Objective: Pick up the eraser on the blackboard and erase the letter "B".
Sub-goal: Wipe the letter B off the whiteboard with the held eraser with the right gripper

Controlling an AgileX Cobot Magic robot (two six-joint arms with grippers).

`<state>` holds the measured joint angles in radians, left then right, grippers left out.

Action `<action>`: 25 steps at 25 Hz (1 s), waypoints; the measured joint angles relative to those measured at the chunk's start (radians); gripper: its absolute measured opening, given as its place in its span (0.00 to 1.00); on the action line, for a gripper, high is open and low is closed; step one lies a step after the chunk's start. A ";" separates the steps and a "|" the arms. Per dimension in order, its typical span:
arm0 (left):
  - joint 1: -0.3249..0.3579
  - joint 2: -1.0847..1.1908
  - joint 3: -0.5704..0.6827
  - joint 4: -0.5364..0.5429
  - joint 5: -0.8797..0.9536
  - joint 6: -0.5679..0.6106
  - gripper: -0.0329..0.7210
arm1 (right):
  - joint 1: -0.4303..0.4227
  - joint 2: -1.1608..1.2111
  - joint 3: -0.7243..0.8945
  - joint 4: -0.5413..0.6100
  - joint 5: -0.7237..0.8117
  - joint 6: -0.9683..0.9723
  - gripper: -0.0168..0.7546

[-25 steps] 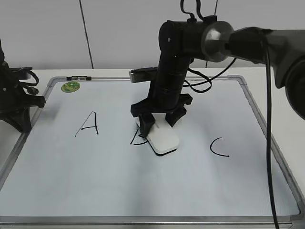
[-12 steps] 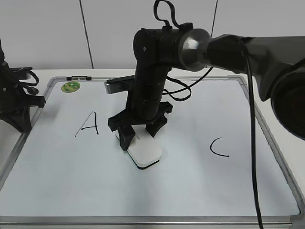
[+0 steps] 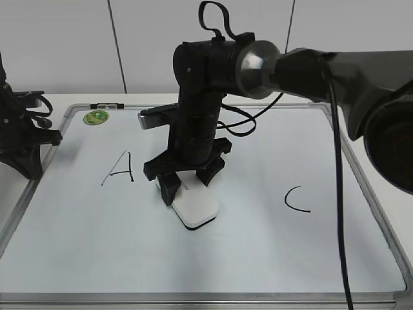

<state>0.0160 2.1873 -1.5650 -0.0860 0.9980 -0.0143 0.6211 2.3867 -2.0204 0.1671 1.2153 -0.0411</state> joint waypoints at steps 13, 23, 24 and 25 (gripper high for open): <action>0.000 0.000 0.000 -0.006 -0.002 0.000 0.08 | -0.010 0.000 0.000 -0.006 0.000 0.008 0.71; 0.000 0.000 0.000 -0.007 -0.003 0.000 0.08 | -0.014 0.000 0.000 -0.004 0.000 0.013 0.71; 0.000 0.000 0.000 -0.006 -0.003 0.000 0.08 | -0.014 0.000 -0.001 -0.004 0.000 0.013 0.71; 0.000 0.000 0.000 -0.004 -0.003 0.000 0.08 | -0.014 0.000 -0.001 -0.004 0.000 0.013 0.71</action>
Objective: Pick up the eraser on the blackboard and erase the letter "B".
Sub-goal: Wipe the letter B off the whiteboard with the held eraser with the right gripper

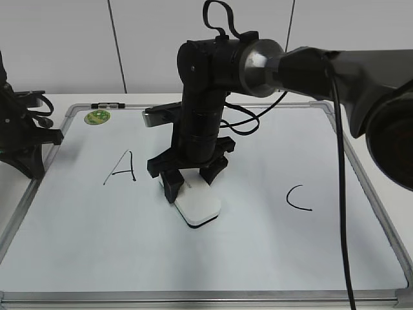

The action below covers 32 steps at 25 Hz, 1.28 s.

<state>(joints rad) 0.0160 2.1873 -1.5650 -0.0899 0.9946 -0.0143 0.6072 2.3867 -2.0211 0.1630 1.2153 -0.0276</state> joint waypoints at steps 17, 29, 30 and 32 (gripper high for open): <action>0.000 0.000 0.000 0.008 0.000 0.002 0.08 | -0.014 -0.002 0.000 -0.068 0.000 0.033 0.71; 0.000 0.000 0.000 0.009 0.000 0.002 0.08 | -0.094 -0.003 0.000 -0.072 0.000 0.034 0.71; 0.000 0.000 0.000 0.009 0.000 0.002 0.08 | -0.097 -0.006 0.000 -0.072 0.000 0.034 0.71; 0.000 0.000 0.000 0.009 0.000 0.002 0.08 | -0.101 -0.012 0.000 -0.090 0.000 0.035 0.71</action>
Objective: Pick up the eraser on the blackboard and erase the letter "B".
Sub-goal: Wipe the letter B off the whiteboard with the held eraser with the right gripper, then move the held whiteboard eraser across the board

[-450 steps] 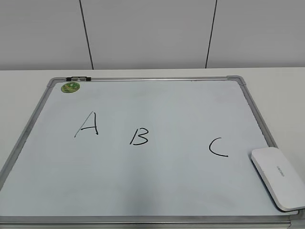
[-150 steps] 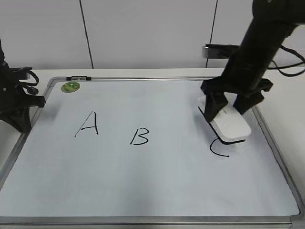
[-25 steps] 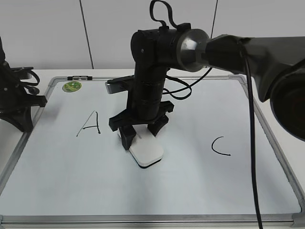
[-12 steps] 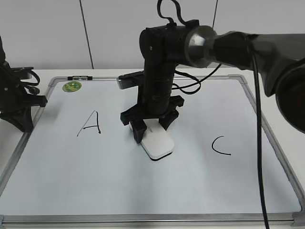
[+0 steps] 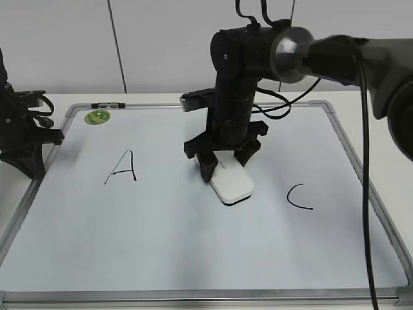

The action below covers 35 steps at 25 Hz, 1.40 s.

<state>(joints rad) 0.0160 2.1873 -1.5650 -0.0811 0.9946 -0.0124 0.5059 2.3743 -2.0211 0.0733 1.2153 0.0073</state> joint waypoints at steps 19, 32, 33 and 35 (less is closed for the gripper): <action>0.000 0.001 0.000 -0.002 0.000 0.000 0.08 | -0.336 -0.172 0.095 -0.100 0.006 0.028 0.71; 0.000 0.001 0.000 -0.004 0.000 0.000 0.08 | -0.430 -0.172 0.148 -0.063 0.006 0.033 0.71; 0.000 0.001 0.000 -0.004 0.000 0.000 0.08 | -0.433 -0.169 0.148 -0.053 0.006 0.030 0.71; 0.000 0.001 0.000 -0.004 0.000 0.000 0.08 | -0.435 -0.161 0.148 -0.036 0.006 0.027 0.71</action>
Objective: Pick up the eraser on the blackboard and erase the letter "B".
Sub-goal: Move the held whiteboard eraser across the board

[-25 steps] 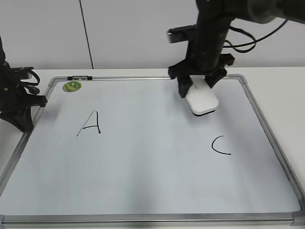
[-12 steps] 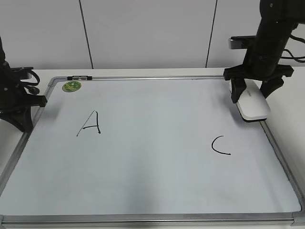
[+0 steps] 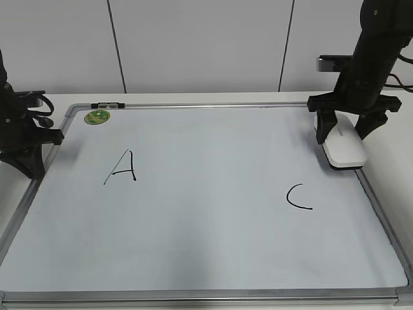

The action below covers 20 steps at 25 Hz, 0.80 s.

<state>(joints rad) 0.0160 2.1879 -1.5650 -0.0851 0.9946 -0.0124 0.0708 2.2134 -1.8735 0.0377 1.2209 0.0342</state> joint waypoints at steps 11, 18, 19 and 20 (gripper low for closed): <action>0.000 0.000 0.000 0.000 0.002 0.000 0.08 | -0.010 0.043 0.002 0.009 0.000 -0.005 0.71; 0.000 0.000 0.000 0.000 0.002 0.000 0.08 | -0.010 0.044 0.002 0.009 0.000 -0.005 0.71; 0.000 0.000 0.000 0.000 0.002 0.000 0.08 | -0.010 0.044 0.002 0.009 0.000 -0.005 0.71; 0.000 0.000 0.000 0.000 0.002 0.000 0.08 | -0.010 0.046 0.002 0.009 0.000 -0.005 0.71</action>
<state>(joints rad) 0.0160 2.1879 -1.5650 -0.0851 0.9964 -0.0124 0.0609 2.2591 -1.8712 0.0467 1.2209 0.0294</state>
